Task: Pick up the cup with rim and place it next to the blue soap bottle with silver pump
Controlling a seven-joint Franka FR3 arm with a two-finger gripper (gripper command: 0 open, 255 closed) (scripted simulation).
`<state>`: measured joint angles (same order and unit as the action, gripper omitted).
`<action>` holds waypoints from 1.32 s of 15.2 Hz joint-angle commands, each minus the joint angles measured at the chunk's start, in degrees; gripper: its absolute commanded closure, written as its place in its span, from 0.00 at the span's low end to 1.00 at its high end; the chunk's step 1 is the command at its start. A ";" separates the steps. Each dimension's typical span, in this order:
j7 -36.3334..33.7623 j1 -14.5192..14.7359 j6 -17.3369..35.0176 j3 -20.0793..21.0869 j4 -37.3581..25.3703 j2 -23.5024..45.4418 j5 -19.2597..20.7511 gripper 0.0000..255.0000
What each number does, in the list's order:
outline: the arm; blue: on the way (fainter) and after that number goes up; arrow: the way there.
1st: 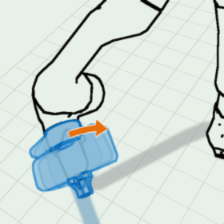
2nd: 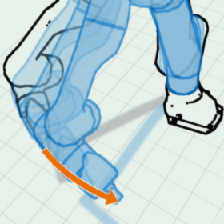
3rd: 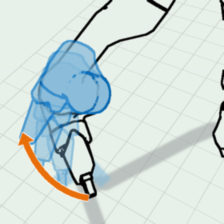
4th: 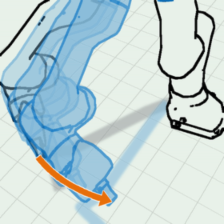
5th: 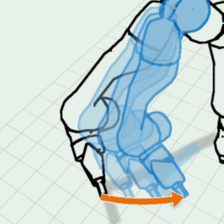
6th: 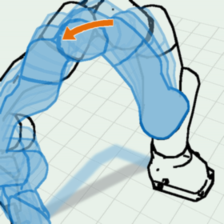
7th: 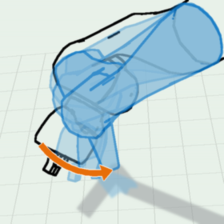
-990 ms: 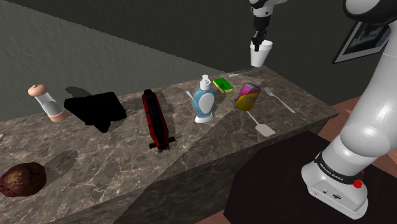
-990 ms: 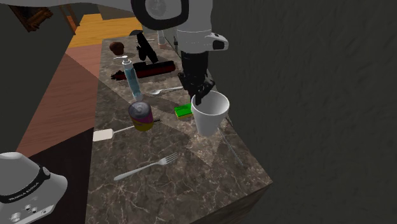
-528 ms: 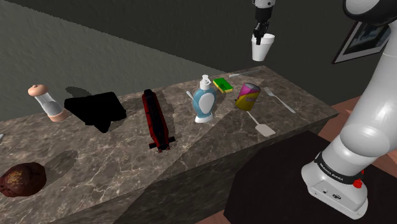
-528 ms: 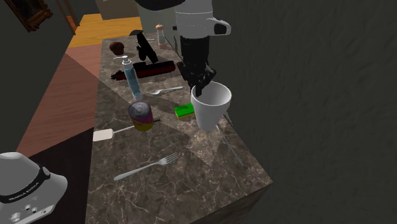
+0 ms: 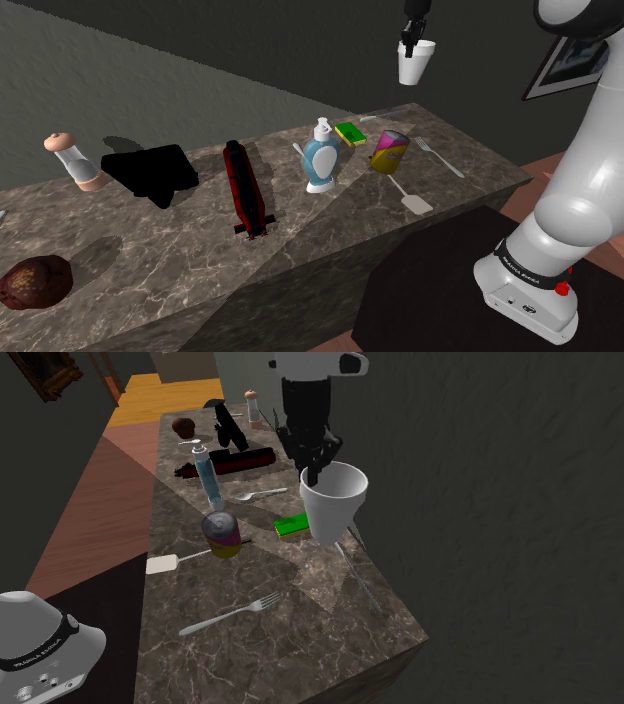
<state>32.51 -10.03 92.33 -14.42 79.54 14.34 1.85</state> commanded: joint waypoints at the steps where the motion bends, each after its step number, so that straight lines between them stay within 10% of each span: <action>1: 0.09 -0.04 -1.76 -0.01 -1.96 0.20 -0.05 1.00; 20: 2.44 -3.34 -23.11 -0.32 -34.54 11.48 -2.85 1.00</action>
<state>34.74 -12.90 71.04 -14.74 48.23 24.40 -0.64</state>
